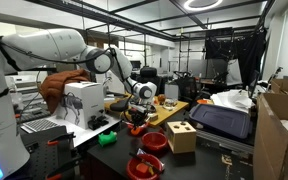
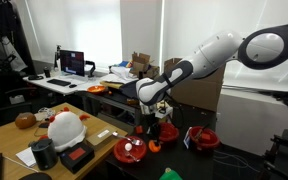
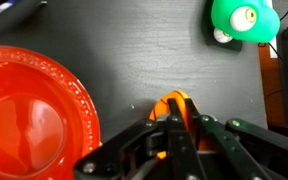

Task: Remove the orange ball from the red bowl

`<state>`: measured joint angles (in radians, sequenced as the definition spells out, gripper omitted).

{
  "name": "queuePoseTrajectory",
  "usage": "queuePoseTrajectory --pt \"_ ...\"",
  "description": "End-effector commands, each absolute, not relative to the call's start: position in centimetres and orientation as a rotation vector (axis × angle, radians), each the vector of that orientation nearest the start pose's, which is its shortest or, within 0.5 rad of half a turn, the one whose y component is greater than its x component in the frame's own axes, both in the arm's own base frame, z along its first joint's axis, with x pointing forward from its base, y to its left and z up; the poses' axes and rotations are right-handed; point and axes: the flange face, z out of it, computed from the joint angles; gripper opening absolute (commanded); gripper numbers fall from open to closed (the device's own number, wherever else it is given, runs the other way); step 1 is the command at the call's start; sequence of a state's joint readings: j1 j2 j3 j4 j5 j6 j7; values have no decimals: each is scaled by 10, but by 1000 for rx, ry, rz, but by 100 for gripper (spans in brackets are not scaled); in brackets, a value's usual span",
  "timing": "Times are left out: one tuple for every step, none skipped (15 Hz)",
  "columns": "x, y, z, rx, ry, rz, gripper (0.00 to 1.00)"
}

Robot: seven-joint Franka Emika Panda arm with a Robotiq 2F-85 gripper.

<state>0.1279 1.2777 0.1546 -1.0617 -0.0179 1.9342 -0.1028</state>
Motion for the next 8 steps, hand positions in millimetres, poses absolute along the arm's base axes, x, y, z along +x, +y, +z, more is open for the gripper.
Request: queuePoseTrajectory --pt "655 156 27 -2933 -398 670 2" --pt "649 154 28 -2927 -403 677 2" --pt "645 152 30 -2921 -410 678 2" --pt "640 150 32 -2916 -426 678 2" --pt "635 148 34 -2917 -436 675 2" --pt "630 145 35 -2918 -445 664 2" --pt "625 142 34 -2919 -451 652 2" --pt "619 138 30 -2916 -449 663 2"
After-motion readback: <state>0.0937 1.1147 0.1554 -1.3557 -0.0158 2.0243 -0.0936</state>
